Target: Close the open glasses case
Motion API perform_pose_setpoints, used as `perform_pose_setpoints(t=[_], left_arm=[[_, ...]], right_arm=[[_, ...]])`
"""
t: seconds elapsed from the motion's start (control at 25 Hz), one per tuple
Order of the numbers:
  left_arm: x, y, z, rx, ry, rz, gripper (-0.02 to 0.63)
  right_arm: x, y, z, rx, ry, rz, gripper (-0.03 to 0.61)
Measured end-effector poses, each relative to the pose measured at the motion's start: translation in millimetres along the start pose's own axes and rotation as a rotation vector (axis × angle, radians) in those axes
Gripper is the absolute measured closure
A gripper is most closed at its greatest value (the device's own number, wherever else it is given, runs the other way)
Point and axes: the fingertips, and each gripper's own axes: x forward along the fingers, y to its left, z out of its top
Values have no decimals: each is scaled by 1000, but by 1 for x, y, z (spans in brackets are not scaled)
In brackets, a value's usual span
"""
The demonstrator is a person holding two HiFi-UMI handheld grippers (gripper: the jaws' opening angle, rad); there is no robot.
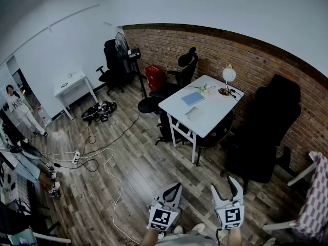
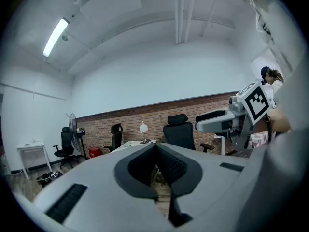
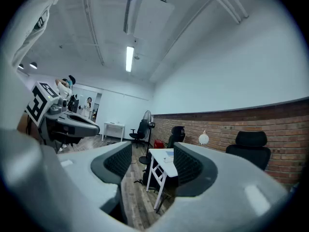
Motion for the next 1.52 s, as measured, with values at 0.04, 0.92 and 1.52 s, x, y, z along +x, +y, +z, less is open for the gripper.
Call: perform_pose_setpoints(t=[0.04, 0.92, 1.52], left_arm=[[-3, 4, -2, -3, -1, 2, 611], [20, 65, -13, -22, 13, 45, 611], [127, 81, -13, -41, 69, 125, 611]], right_arm=[[2, 5, -3, -5, -3, -2, 307], [73, 33, -2, 28, 4, 53, 307], [160, -54, -20, 52, 12, 153, 307]])
